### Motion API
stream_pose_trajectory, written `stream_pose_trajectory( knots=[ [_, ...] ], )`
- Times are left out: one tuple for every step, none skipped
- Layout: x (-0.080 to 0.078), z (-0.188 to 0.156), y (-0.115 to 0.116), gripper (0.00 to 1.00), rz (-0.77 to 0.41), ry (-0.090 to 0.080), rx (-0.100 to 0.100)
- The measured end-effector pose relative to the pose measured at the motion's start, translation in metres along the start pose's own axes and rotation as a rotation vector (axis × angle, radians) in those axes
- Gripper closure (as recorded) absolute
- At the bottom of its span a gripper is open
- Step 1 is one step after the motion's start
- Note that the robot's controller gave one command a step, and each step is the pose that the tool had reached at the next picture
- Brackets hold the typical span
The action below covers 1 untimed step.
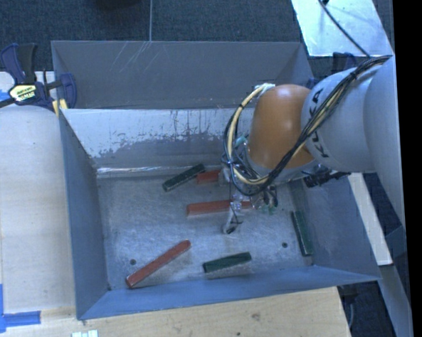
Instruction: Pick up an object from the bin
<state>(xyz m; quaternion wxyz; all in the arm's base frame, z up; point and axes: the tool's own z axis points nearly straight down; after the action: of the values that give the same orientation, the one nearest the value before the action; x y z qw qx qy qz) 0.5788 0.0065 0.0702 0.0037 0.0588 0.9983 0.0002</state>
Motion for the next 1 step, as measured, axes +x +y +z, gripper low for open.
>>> stream_pose_trajectory(
  knots=[
    [-0.0003, -0.0006, 0.0003, 1.00, 0.000, -0.001, -0.001]
  ],
)
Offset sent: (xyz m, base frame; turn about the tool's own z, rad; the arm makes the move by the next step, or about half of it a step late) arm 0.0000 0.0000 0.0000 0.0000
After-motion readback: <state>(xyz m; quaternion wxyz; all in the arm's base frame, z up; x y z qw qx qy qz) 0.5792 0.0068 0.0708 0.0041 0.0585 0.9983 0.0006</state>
